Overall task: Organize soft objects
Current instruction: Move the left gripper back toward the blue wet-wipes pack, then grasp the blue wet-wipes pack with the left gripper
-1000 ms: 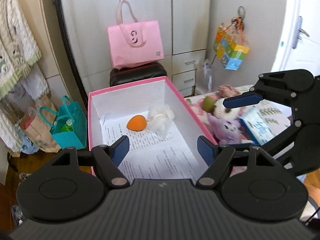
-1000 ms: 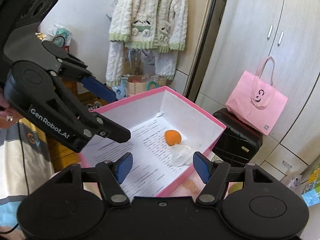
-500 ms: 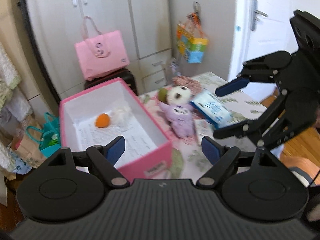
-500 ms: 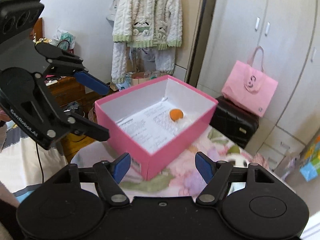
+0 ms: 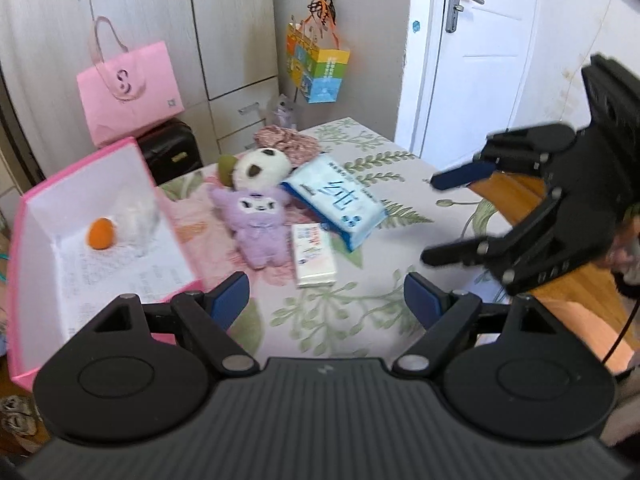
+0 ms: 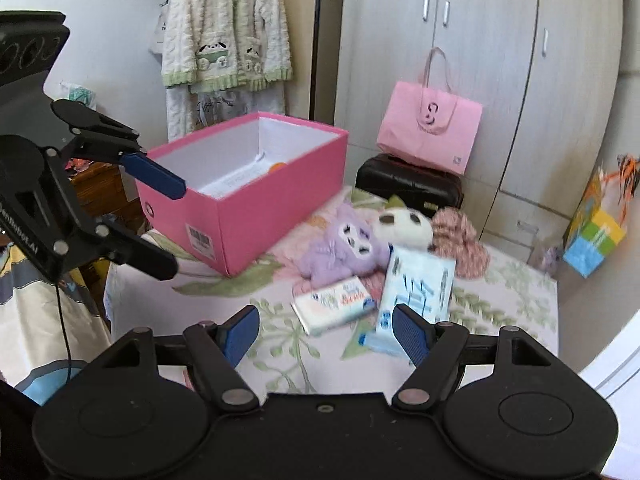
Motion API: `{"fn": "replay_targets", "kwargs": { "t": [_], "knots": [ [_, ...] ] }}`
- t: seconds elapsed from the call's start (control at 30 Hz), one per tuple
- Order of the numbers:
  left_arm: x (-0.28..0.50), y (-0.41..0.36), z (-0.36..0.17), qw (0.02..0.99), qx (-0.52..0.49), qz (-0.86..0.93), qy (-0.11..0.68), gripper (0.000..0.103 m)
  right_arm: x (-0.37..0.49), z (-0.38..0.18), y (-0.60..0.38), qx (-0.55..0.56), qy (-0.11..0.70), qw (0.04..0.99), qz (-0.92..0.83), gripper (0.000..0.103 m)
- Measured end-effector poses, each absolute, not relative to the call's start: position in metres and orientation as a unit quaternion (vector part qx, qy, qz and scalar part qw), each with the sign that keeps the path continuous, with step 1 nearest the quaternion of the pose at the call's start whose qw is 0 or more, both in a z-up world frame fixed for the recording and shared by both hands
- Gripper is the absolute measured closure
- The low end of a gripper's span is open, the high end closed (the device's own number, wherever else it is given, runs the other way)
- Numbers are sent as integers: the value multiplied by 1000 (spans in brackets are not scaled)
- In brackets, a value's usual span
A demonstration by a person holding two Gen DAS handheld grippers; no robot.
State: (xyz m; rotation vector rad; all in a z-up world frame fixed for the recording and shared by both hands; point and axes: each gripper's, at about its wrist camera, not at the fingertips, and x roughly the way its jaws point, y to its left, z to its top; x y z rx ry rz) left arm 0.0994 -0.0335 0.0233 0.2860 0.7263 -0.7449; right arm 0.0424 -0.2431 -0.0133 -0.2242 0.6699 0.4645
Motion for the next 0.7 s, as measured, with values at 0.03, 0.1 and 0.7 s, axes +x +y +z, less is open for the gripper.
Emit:
{"fn": "replay_targets", "kwargs": {
  "t": [0.03, 0.1, 0.7],
  "knots": [
    [101, -38, 21, 858, 135, -355, 345, 19, 44, -19, -247, -110, 332, 909, 226, 25],
    [103, -51, 17, 859, 140, -356, 340, 19, 46, -28, -251, -116, 336, 908, 224, 25],
    [189, -140, -58, 870, 55, -335, 359, 33, 106, -105, -281, -102, 252, 947, 169, 20]
  ]
}}
